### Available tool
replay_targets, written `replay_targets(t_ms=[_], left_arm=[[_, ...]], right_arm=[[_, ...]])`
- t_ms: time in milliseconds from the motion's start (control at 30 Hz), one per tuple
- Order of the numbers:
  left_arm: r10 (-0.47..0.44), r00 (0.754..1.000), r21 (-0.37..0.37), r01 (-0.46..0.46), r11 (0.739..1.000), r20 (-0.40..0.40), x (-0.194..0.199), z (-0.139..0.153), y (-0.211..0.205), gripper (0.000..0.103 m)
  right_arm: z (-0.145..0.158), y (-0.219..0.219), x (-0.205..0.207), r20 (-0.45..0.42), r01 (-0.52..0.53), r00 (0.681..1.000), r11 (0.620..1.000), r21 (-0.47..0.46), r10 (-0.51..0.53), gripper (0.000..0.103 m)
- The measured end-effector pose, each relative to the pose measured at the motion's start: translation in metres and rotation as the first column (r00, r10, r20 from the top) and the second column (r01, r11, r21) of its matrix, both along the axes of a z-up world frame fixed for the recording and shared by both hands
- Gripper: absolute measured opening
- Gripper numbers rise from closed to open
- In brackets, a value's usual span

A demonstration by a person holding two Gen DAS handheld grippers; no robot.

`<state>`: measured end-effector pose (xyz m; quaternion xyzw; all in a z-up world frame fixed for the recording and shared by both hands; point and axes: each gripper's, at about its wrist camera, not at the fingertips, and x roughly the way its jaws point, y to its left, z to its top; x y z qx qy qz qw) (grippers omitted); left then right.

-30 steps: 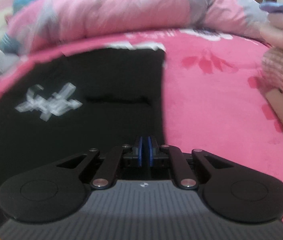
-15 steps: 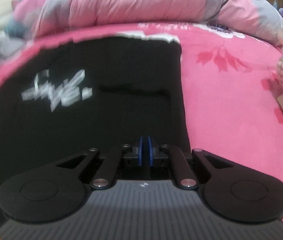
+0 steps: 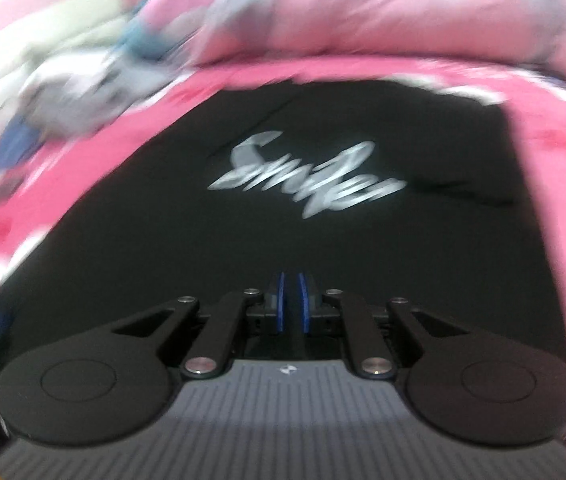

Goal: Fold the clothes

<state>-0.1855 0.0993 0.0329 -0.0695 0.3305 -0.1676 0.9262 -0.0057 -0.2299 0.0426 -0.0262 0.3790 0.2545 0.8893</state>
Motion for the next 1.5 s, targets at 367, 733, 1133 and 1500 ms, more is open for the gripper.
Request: replay_targets(t_ms=[367, 733, 1133, 1500], left_arm=[[-0.028, 0.999, -0.07, 0.029, 0.997, 0.015, -0.001, -0.001, 0.017, 0.028], [0.063, 0.996, -0.047, -0.06, 0.997, 0.065, 0.002, 0.01, 0.034, 0.041], [0.164, 0.984, -0.041, -0.161, 0.986, 0.063, 0.014, 0.006, 0.043, 0.042], [0.135, 0.989, -0.064, -0.131, 0.989, 0.065, 0.012, -0.004, 0.057, 0.041]], right_arm=[[0.016, 0.045, -0.081, 0.071, -0.327, 0.939, 0.937, -0.124, 0.337, 0.007], [0.002, 0.088, -0.106, 0.136, -0.423, 0.887, 0.894, -0.147, 0.442, 0.009], [0.015, 0.095, -0.032, 0.175, -0.173, 0.964, 0.971, -0.167, 0.202, 0.009], [0.02, 0.175, -0.053, 0.165, -0.464, 0.853, 0.865, -0.193, 0.495, 0.003]])
